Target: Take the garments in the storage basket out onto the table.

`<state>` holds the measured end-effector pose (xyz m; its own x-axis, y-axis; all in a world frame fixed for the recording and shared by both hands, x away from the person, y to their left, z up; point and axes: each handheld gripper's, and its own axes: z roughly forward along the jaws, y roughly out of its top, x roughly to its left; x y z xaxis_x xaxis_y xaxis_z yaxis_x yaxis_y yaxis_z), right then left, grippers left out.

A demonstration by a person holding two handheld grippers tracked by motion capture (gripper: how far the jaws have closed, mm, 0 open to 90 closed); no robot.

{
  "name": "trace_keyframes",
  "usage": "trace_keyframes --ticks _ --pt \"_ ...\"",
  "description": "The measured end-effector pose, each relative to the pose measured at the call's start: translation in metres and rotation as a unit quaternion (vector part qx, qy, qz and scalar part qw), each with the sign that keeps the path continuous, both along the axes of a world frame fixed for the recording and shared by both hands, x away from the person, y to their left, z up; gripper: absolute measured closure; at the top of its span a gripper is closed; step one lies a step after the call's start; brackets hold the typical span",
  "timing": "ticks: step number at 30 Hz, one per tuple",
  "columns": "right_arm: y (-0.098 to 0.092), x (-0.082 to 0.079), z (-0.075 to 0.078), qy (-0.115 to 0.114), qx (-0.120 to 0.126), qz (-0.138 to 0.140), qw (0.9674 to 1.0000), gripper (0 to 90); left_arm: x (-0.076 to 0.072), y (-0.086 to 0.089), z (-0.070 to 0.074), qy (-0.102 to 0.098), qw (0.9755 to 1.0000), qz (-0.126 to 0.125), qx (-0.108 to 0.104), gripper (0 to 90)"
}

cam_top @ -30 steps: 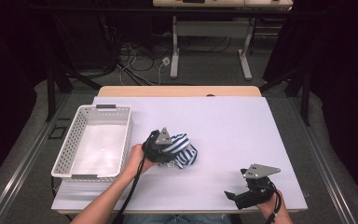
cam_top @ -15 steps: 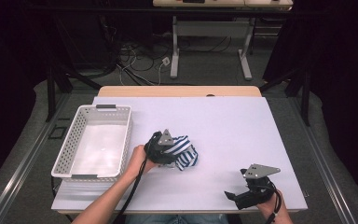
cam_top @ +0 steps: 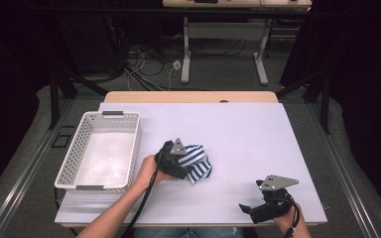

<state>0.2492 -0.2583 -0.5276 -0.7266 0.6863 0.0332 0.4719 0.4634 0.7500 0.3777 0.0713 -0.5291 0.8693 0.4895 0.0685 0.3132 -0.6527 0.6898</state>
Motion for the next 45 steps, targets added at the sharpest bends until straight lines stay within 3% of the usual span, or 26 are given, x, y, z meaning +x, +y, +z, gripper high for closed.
trace_keyframes --ticks 5,12,28,45 --pt "0.0 0.0 0.0 -0.001 0.004 -0.001 1.0 0.1 -0.007 0.005 0.008 0.003 0.9999 0.011 -0.003 7.5" --pt "0.0 0.0 0.0 -0.002 0.005 0.002 1.0 0.1 -0.019 0.015 0.019 0.003 0.9999 0.016 -0.001 0.2" --pt "0.0 0.0 0.0 -0.002 0.004 0.003 1.0 0.2 -0.054 0.039 0.039 -0.009 0.9999 0.014 0.002 0.0" --pt "0.0 0.0 0.0 -0.001 0.004 0.004 1.0 0.1 -0.076 0.062 0.045 -0.021 0.9992 0.033 -0.004 0.0"
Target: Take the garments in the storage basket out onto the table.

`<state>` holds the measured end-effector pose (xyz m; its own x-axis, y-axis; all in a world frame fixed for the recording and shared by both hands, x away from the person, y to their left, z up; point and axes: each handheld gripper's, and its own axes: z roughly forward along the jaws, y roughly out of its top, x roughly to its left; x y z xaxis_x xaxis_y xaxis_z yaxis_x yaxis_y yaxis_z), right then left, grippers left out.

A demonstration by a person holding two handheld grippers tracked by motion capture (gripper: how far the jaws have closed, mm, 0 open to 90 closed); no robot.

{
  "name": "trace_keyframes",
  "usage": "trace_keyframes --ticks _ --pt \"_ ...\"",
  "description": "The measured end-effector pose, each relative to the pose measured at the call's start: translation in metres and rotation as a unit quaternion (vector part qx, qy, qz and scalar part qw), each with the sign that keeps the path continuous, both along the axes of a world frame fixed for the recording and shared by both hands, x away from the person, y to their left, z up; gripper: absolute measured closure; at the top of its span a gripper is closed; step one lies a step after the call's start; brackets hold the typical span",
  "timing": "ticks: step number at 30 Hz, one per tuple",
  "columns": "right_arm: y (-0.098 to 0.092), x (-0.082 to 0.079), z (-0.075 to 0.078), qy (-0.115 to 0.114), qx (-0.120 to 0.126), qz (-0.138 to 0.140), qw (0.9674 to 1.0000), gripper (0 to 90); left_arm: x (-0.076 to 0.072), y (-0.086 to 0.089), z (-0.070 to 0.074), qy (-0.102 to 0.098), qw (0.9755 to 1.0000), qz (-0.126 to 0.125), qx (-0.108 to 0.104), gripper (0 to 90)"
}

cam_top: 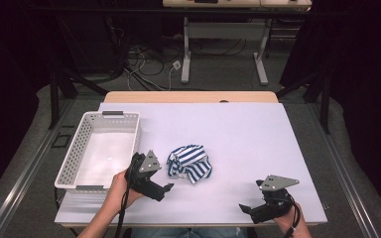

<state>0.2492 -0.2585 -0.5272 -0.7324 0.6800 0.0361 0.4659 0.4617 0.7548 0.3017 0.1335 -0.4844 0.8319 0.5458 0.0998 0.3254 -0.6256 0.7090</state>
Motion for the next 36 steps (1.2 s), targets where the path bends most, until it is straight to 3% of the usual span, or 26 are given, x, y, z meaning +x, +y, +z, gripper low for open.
trace_keyframes --ticks 17,36 --pt "0.0 0.0 -0.001 -0.003 0.0 -0.003 1.0 0.2 -0.023 0.023 0.002 -0.01 0.9998 0.017 -0.008 0.0" --pt "0.0 0.0 0.0 0.001 -0.007 -0.002 1.0 0.2 -0.047 0.043 -0.003 -0.007 0.9995 0.03 -0.011 0.0"
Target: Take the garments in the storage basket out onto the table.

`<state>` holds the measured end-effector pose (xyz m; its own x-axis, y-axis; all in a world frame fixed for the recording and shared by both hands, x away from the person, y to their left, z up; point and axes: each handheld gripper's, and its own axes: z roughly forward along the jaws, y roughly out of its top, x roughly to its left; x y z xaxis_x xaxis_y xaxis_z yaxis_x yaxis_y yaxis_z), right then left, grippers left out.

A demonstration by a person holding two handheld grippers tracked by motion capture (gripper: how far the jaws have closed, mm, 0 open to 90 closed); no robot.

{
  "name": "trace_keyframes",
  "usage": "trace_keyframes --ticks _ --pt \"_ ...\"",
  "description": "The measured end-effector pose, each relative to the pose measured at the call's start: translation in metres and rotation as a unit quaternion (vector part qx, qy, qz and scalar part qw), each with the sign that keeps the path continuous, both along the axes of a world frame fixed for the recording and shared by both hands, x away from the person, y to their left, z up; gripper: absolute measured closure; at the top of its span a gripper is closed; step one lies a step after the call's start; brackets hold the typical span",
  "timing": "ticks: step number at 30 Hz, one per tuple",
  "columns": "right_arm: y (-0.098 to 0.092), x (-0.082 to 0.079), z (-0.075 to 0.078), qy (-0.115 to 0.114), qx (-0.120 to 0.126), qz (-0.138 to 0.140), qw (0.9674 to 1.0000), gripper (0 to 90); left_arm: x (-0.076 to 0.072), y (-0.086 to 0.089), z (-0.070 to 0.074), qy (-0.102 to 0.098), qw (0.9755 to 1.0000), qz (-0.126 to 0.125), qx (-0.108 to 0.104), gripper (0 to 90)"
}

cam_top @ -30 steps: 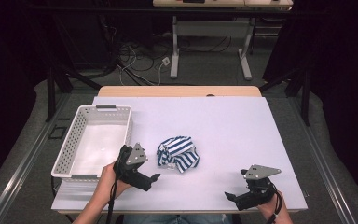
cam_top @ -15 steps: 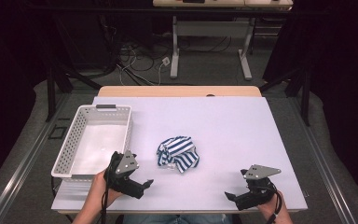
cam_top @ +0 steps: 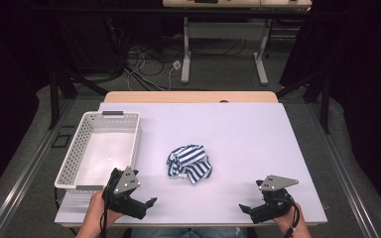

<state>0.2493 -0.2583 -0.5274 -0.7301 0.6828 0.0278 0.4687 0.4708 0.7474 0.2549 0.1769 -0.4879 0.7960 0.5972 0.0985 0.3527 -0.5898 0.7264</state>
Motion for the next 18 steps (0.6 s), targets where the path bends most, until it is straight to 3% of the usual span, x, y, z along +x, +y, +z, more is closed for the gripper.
trace_keyframes --ticks 18 --pt "0.001 0.0 -0.001 0.002 -0.002 -0.003 1.0 0.1 -0.013 0.017 -0.006 0.002 0.9998 0.018 -0.01 0.0"
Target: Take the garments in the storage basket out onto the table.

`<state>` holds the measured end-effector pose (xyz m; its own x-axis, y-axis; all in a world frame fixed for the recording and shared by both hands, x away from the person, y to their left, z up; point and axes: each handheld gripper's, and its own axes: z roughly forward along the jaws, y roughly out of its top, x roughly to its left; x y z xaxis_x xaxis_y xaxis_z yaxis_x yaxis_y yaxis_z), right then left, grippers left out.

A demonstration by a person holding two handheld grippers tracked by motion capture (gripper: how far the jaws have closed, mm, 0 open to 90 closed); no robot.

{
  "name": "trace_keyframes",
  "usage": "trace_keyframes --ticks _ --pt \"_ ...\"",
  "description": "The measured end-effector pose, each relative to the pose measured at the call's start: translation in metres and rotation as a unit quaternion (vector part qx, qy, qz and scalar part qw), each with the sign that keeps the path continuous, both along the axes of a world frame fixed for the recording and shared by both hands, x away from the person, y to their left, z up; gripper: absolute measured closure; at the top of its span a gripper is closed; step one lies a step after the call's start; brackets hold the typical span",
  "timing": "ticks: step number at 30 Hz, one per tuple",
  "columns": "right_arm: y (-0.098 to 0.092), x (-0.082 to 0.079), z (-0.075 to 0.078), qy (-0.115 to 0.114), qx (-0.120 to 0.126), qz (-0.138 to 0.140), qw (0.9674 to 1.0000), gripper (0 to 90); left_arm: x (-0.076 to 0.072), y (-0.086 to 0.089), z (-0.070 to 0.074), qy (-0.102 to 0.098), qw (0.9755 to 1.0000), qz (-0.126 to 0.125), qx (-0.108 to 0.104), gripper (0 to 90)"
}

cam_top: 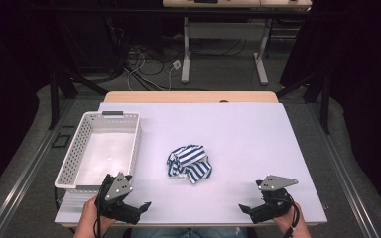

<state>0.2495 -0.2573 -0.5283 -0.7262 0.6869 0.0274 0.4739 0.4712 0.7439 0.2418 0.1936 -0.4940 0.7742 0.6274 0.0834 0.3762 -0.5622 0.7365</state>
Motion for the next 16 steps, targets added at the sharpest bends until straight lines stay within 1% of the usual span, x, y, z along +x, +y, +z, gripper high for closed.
trace_keyframes --ticks 1,2,5,6,7,10,11,13,14,16 --pt "-0.0001 0.0005 0.0 -0.001 -0.001 0.002 1.0 0.1 -0.0003 0.001 -0.0007 -0.004 1.0 0.001 -0.004 0.0" --pt "-0.0003 0.0006 -0.0001 -0.001 -0.002 0.003 1.0 0.2 -0.0012 0.002 -0.0006 0.0 1.0 0.004 -0.004 0.0" --pt "0.0 0.0006 -0.0006 -0.001 0.001 0.001 1.0 0.2 -0.0023 0.0049 -0.0017 -0.002 1.0 0.007 -0.003 0.0" --pt "-0.0001 0.0007 -0.0005 0.0 -0.001 0.0 1.0 0.1 -0.0032 0.0056 -0.0028 0.002 0.9999 0.011 -0.005 0.0" --pt "0.0003 0.0014 -0.0015 -0.003 0.004 0.002 1.0 0.2 -0.0039 0.0061 -0.0033 0.001 0.9999 0.013 -0.006 0.0" --pt "0.0004 0.0013 -0.0012 0.0 0.001 0.003 1.0 0.1 -0.0064 0.0079 -0.0036 -0.003 0.9999 0.015 -0.007 0.0" --pt "0.0004 0.0012 -0.0012 0.0 0.0 0.002 1.0 0.2 -0.0076 0.0082 -0.0039 -0.004 0.9998 0.016 -0.01 0.0" --pt "0.0001 0.001 -0.0007 0.003 -0.002 0.002 1.0 0.2 -0.0083 0.0083 -0.0042 -0.006 0.9998 0.016 -0.007 0.0" --pt "0.0002 0.0015 -0.0014 -0.001 0.001 0.003 1.0 0.2 -0.0085 0.0078 -0.0043 -0.007 0.9998 0.016 -0.008 0.0" --pt "-0.0003 0.0016 -0.0009 0.003 -0.001 0.003 1.0 0.2 -0.0087 0.0063 -0.0031 -0.011 0.9998 0.014 -0.007 0.0"
